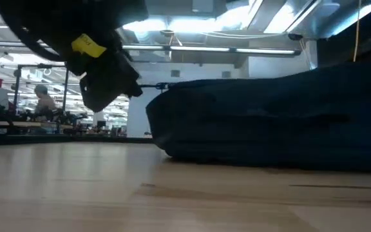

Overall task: Unpack backpack
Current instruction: Close the blue backpack

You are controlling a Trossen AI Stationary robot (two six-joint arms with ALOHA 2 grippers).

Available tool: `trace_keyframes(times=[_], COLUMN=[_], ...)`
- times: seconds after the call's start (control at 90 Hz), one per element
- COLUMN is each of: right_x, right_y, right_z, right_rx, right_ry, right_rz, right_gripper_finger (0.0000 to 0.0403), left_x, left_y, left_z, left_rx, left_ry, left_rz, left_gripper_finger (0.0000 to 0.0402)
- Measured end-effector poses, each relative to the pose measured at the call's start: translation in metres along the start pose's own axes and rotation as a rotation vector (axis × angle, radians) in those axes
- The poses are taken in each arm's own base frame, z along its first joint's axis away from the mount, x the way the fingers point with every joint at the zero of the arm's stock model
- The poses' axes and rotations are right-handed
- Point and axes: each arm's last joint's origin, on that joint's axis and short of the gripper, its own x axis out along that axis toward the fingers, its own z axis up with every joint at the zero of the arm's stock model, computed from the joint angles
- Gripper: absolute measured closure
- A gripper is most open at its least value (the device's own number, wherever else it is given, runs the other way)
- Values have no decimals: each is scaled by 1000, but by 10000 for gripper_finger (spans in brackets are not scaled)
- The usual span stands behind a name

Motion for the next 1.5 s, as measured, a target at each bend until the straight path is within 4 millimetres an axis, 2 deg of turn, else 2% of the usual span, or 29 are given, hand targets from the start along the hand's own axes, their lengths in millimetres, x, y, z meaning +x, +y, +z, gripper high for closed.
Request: trace_keyframes(times=[0.1, 0.322, 0.389, 0.467, 0.589, 0.811, 0.9, 1.0, 1.1, 1.178, 1.333, 1.5], right_x=[-8, -17, -17, -14, -1, 45, 61, 81, 108, 122, 129, 119], right_y=[1, -1, 1, 6, 10, 10, 14, 27, 33, 37, 47, 54], right_z=[6, 13, 19, 36, 62, 98, 103, 105, 105, 109, 121, 133], right_rx=[-7, -57, -110, -134, -156, -69, -115, -249, -307, -348, -387, -431], right_ry=[19, 19, -73, -224, -343, -378, -385, -420, -353, -310, -307, -291], right_rz=[44, 20, 3, -5, 13, 104, 140, 238, 196, 143, -22, -90], right_gripper_finger=[345, 209, 179, 160, 156, 170, 175, 181, 185, 185, 185, 185], left_x=[3, 9, 9, 10, 13, 15, 16, 16, 17, 18, 18, 17], left_y=[-7, -10, -11, -13, -15, -20, -23, -25, -25, -25, -26, -26], left_z=[5, 11, 13, 16, 20, 32, 37, 41, 43, 44, 44, 44], left_rx=[16, -17, -22, -15, -23, -47, -59, -60, -63, -74, -75, -68], left_ry=[9, -2, -9, -18, -23, -43, -52, -62, -66, -67, -61, -60], left_rz=[-51, -65, -73, -84, -98, -182, -228, -257, -264, -274, -290, -293], left_gripper_finger=[401, 401, 401, 401, 401, 401, 401, 401, 401, 402, 402, 401])
